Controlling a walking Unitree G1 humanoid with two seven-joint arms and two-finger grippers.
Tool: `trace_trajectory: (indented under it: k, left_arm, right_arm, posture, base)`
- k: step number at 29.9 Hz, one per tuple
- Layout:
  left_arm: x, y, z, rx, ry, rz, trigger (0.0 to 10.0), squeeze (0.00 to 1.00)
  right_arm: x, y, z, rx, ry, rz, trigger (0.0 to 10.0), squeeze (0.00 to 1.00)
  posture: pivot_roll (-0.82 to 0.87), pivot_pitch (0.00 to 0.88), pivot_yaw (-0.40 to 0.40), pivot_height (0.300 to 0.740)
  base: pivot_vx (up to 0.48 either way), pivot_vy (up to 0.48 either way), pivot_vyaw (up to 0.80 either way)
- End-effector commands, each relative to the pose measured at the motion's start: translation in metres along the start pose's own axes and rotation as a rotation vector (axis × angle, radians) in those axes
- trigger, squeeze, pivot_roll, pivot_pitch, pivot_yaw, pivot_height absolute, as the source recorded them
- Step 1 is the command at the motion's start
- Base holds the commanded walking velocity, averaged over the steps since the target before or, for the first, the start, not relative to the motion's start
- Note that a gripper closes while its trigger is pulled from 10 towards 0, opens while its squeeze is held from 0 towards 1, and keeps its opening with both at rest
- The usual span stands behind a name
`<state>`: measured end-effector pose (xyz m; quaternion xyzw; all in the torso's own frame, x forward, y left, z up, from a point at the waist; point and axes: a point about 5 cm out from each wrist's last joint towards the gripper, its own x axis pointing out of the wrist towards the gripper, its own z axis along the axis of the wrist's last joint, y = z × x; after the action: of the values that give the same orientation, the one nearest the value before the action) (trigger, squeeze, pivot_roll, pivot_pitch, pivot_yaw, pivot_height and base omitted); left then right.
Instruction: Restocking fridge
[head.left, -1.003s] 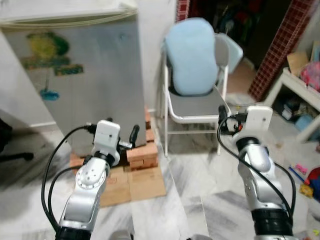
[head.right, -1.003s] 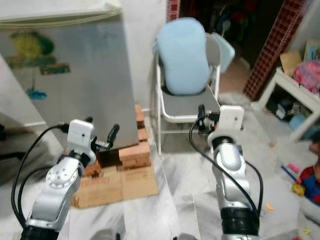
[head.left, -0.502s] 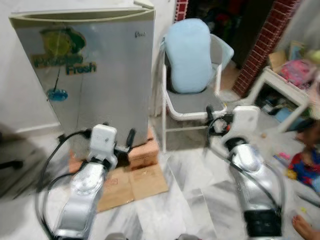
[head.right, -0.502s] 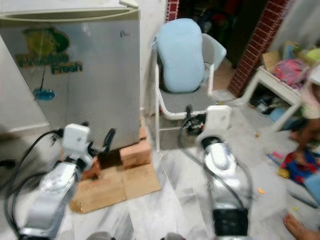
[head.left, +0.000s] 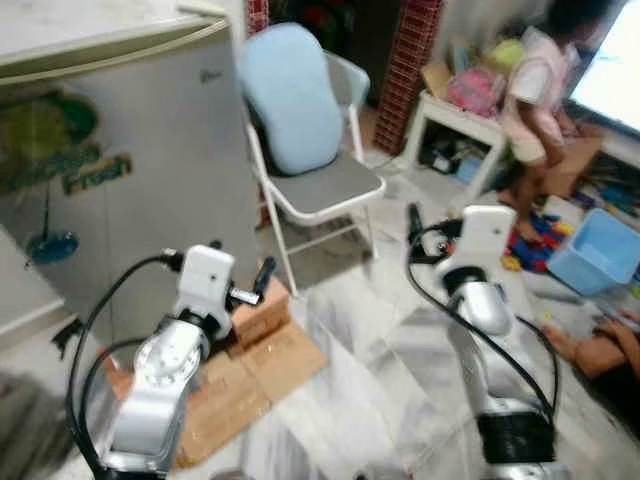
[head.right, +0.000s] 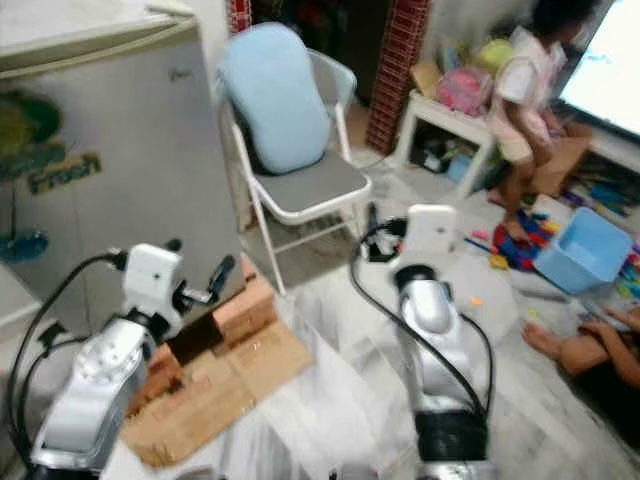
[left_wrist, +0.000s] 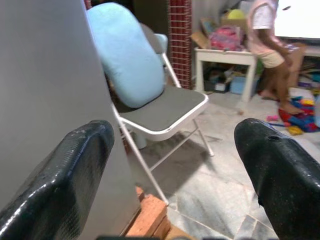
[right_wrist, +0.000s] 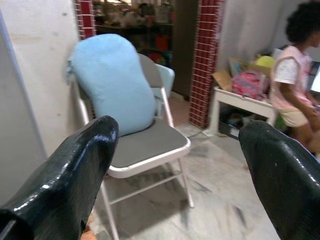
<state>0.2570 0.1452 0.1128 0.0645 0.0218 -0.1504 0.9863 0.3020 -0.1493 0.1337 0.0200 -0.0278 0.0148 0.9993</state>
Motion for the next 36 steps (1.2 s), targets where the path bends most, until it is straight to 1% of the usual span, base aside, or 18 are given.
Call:
trace_trajectory:
  k: [1,4,9,17,21,36]
  left_arm:
    - [0.0008,-0.0085,0.0055,-0.009,-0.027,-0.04,10.0,0.0]
    - [-0.0015,-0.0087,0.0051,-0.005,-0.024,-0.043,10.0,0.0]
    - [-0.002,-0.0081,0.0052,-0.01,-0.025,-0.047,10.0,0.0]
    - [0.0003,-0.0098,0.0073,-0.015,-0.036,-0.066,10.0,0.0]
    - [0.001,-0.0086,0.0064,-0.013,-0.03,-0.045,10.0,0.0]
    - [0.0009,-0.0095,0.0073,-0.019,-0.039,-0.057,10.0,0.0]
  right_arm:
    - [0.0008,-0.0084,0.0037,-0.012,-0.009,-0.027,10.0,0.0]
    - [0.0027,-0.0049,0.0036,-0.007,-0.01,-0.021,10.0,0.0]
    - [0.0047,-0.0036,0.0043,-0.005,-0.014,-0.019,10.0,0.0]
    - [0.0036,-0.0058,0.0044,-0.011,-0.017,-0.029,10.0,0.0]
    - [0.0037,-0.006,0.0044,-0.012,-0.017,-0.033,10.0,0.0]
    - [0.0062,-0.0054,0.0045,-0.011,-0.021,-0.033,10.0,0.0]
  posture:
    - [0.04,0.0,-0.022,0.74]
    - [0.05,0.0,-0.022,0.74]
    - [0.06,0.0,-0.026,0.74]
    - [0.05,0.0,-0.023,0.74]
    - [0.04,0.0,-0.024,0.74]
    - [0.05,0.0,-0.027,0.74]
  base:
    - [0.0,0.0,-0.8]
    - [0.0,0.0,-0.8]
    - [0.0,0.0,-0.8]
    - [0.301,0.0,-0.8]
    - [0.0,0.0,-0.8]
    - [0.0,0.0,-0.8]
